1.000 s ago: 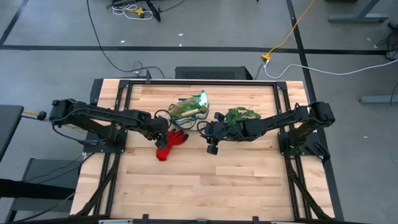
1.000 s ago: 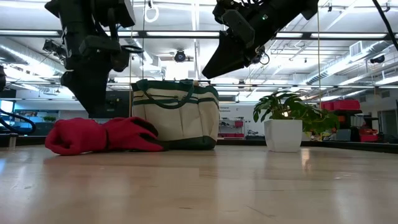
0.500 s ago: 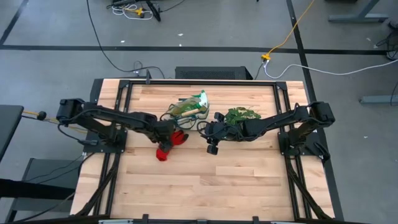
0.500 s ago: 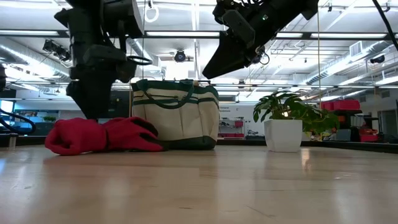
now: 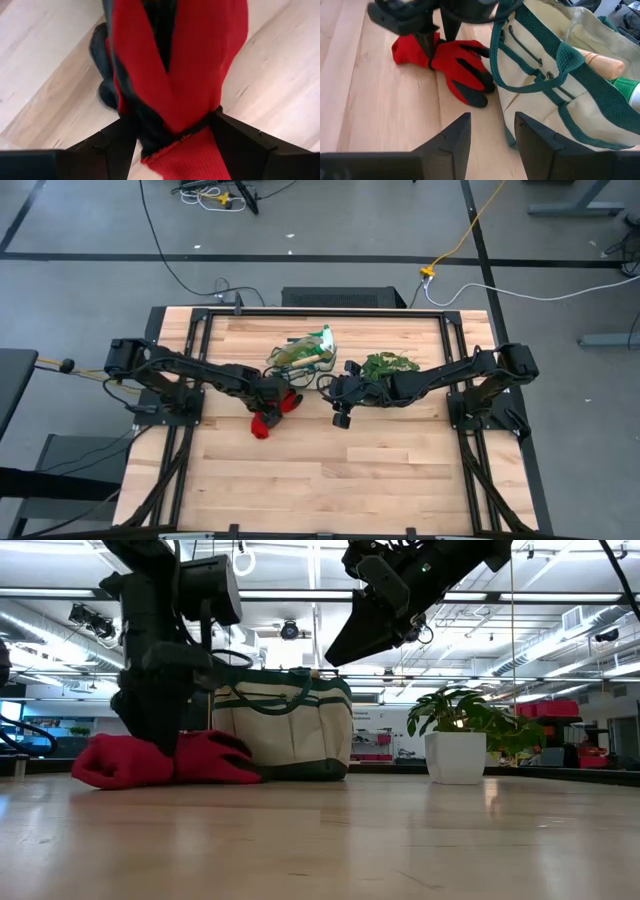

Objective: Pick & Place Garden tools in Gardening bag
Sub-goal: Put the red glove into the green gardening bag

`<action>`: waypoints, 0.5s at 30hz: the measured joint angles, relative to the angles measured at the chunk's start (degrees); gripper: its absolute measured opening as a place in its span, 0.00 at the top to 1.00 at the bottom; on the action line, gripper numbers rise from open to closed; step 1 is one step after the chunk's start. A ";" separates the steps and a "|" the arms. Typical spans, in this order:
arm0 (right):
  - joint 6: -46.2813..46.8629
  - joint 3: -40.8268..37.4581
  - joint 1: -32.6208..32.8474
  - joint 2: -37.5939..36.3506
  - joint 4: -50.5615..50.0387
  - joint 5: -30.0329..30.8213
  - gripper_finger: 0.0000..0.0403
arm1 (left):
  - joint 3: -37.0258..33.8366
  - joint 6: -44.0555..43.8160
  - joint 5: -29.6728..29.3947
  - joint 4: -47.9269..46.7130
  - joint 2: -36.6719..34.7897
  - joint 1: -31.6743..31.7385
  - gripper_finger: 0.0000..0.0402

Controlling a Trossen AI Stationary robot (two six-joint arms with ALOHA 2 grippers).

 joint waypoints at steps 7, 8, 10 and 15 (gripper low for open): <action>0.05 0.00 0.00 0.00 0.14 0.00 0.62 | 0.27 0.22 -0.15 2.95 5.01 0.00 0.35; 0.05 0.00 0.00 0.00 0.12 0.00 0.62 | 0.33 0.24 -0.23 2.90 5.78 0.00 0.35; 0.03 0.00 0.00 0.00 0.12 0.00 0.62 | 0.39 0.37 -0.39 2.70 7.07 0.00 0.36; 0.03 0.00 0.00 0.00 0.12 0.00 0.62 | 0.35 0.37 -0.26 2.44 7.82 0.00 0.44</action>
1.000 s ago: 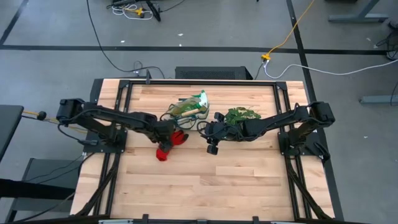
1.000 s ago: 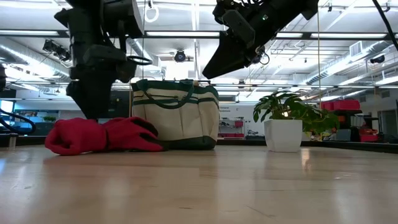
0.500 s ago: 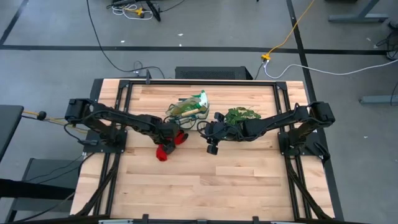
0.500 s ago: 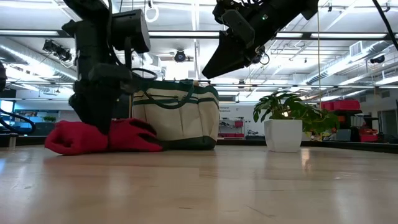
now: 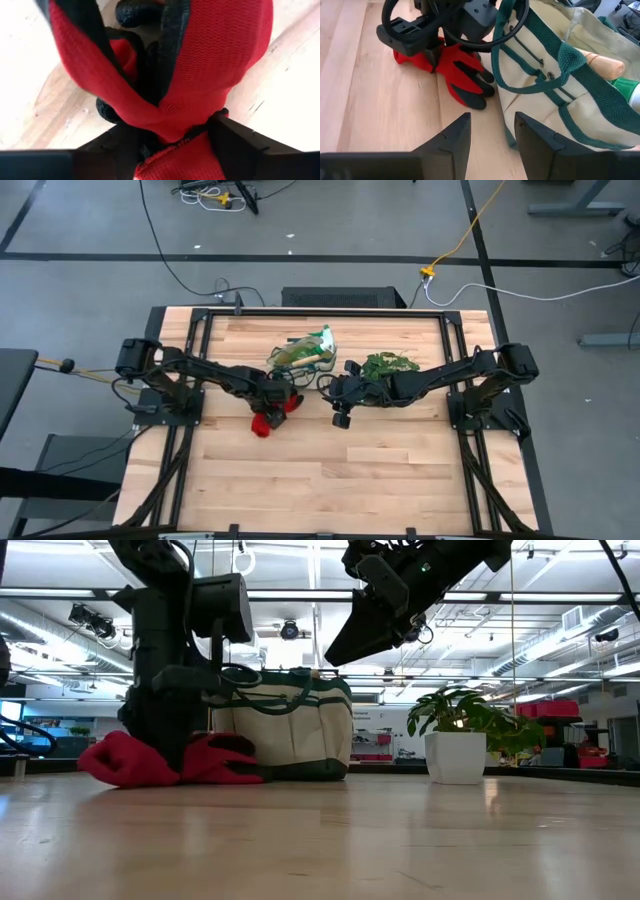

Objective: Pick & Place Garden tools in Gardening bag
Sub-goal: Put the red glove into the green gardening bag

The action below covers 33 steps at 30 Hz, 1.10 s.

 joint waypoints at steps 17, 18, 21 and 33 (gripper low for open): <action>0.44 0.00 -0.02 0.00 0.00 0.02 0.62 | -0.42 2.70 -0.61 -0.65 -2.29 -2.86 0.87; 0.44 0.00 -0.01 0.00 -0.01 0.02 0.62 | -0.43 2.42 -0.59 -0.81 -2.92 -3.30 0.87; 0.44 0.00 0.00 0.00 -0.02 0.02 0.62 | -0.66 1.34 0.30 -2.36 -5.36 -5.04 0.87; 0.37 0.00 0.00 0.00 -0.02 0.06 0.62 | -0.59 -4.92 -4.40 -2.50 -15.75 -15.12 0.88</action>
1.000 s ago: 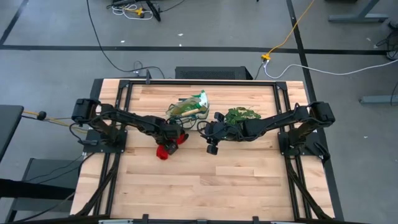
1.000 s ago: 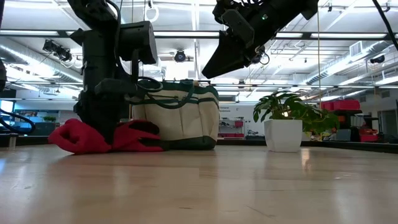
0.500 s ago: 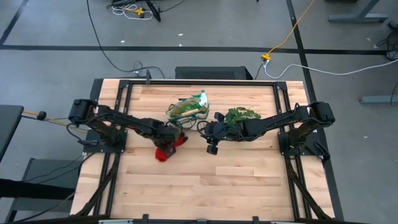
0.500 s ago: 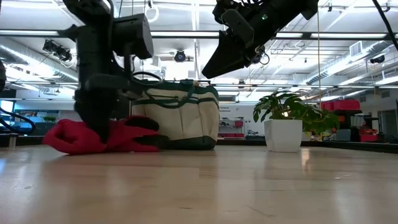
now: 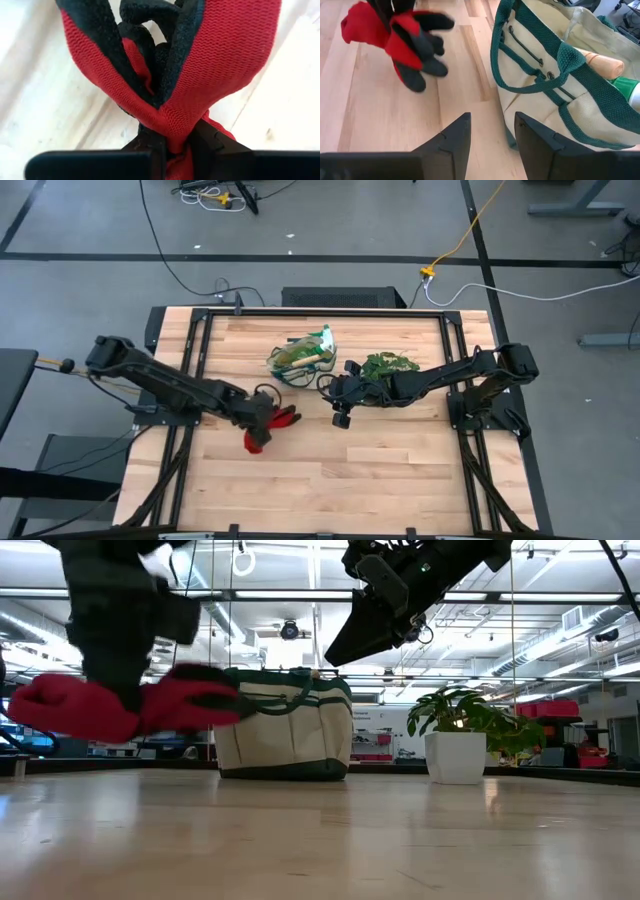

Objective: Pick & Place Garden tools in Gardening bag
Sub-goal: Put the red glove into the green gardening bag

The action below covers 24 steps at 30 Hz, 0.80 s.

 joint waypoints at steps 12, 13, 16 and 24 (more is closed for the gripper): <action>-0.20 0.00 0.00 0.00 0.67 0.76 0.62 | 0.17 3.32 -16.44 1.86 -15.66 -2.82 0.88; -0.36 0.00 0.00 0.00 0.71 1.06 0.62 | 0.19 4.51 -17.61 2.22 -16.57 -2.46 0.88; -0.55 0.00 -0.02 0.00 0.96 1.97 0.62 | 0.22 7.93 -20.56 3.12 -18.49 -0.90 0.88; -0.57 0.00 -0.02 0.00 1.72 1.91 0.62 | 0.22 20.30 -21.69 10.76 -19.18 6.51 0.88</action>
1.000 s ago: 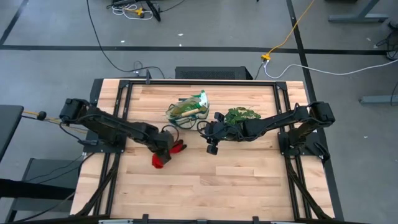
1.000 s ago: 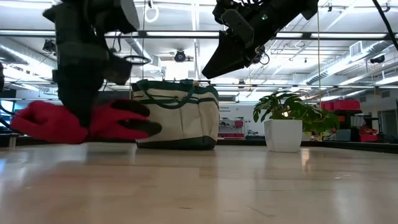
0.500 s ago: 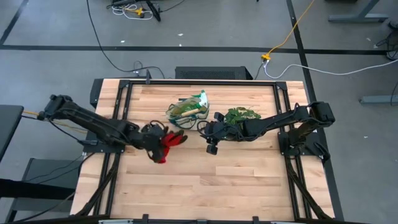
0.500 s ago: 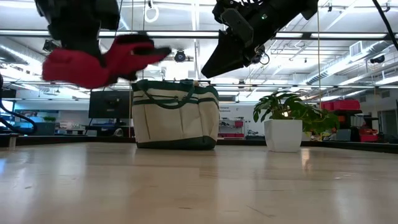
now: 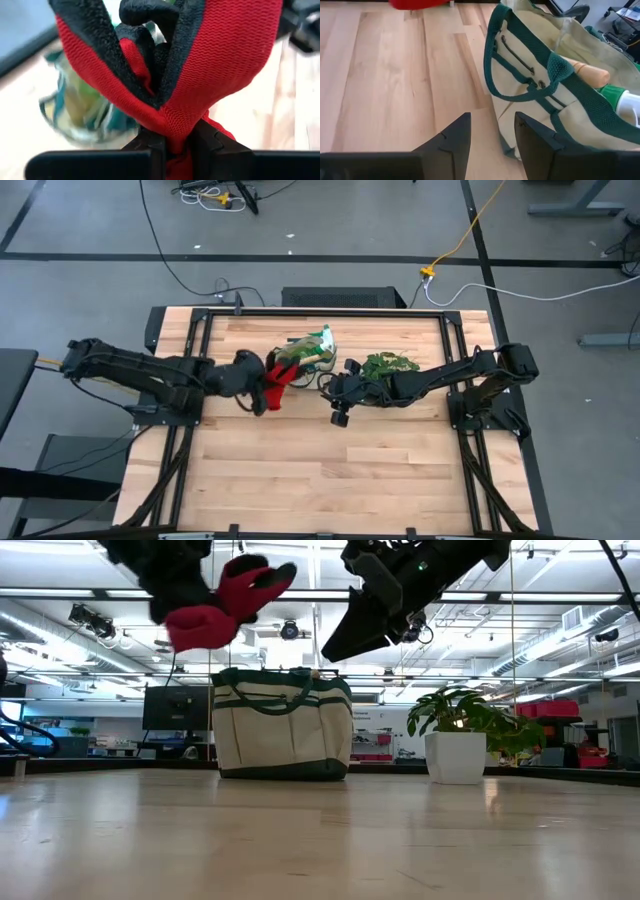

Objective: Pick & Place Garden tools in Gardening bag
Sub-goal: Put the red glove into the green gardening bag

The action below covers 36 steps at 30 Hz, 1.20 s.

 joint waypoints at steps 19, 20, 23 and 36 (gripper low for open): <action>-0.04 0.00 0.00 0.00 1.39 -0.47 0.62 | 0.03 22.04 0.38 13.43 0.30 16.09 0.88; -0.04 0.00 0.00 0.00 1.41 -0.47 0.62 | 0.11 22.63 -0.22 14.26 0.82 16.53 0.88; -0.04 0.00 0.00 0.00 1.48 -0.47 0.62 | 0.11 24.70 -0.82 15.54 1.88 17.46 0.88; -0.07 0.00 0.00 0.00 1.82 -0.45 0.62 | 0.09 32.28 -2.26 24.28 10.33 19.12 0.88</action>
